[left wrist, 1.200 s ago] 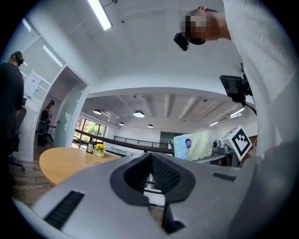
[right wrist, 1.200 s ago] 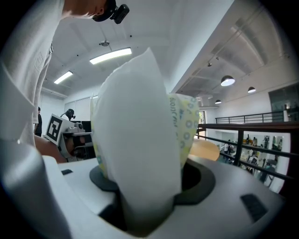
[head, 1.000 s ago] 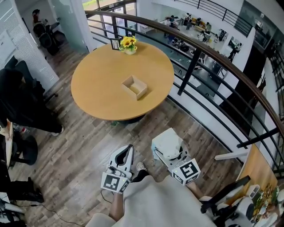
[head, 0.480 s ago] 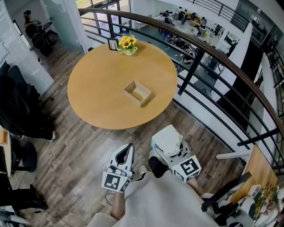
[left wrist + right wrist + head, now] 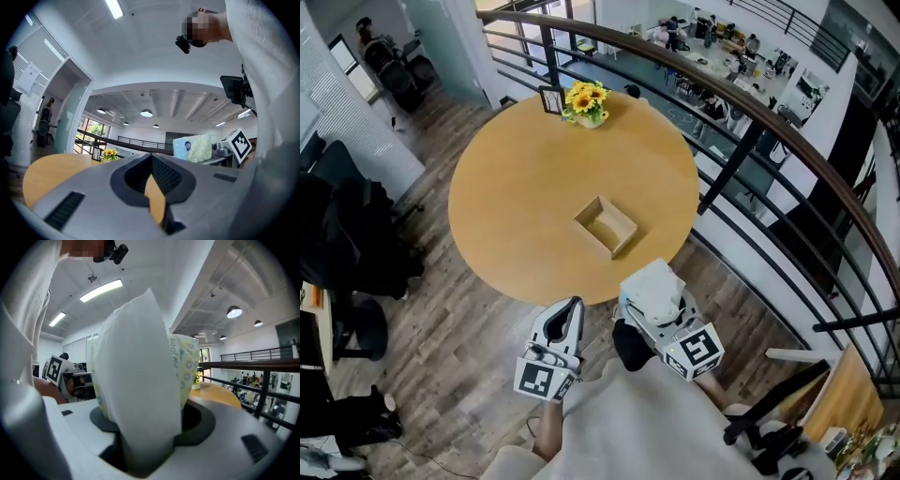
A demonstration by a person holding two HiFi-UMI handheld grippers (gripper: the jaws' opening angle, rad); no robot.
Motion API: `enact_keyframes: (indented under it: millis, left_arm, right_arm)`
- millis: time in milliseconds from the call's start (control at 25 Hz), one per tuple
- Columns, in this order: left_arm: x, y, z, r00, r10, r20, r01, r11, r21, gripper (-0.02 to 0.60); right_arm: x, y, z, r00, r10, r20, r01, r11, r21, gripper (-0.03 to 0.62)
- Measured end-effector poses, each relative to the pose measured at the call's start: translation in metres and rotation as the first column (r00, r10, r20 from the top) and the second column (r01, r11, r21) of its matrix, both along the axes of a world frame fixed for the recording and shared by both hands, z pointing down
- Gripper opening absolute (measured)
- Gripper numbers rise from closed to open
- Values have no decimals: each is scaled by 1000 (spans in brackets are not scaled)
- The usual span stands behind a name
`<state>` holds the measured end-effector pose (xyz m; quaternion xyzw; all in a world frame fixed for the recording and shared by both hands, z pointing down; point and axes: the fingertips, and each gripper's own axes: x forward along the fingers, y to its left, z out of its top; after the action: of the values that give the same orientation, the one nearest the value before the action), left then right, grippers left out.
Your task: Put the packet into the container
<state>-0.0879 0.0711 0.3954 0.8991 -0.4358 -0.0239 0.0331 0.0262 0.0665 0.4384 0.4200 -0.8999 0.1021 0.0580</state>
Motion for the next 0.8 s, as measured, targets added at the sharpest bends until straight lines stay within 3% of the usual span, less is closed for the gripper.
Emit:
enact_keyframes:
  millis: [320,800]
  left_arm:
    - [18,-99,-15,998,-68,11,68,998,-8,5]
    - [5,-133,-18,990,-139,30,141,988,-62,5]
  right_arm:
    - [26,-99,-9,998,-50,23,50,999,-11,287]
    - [16,-141,-6,995,-100,20,102,992,-69,287]
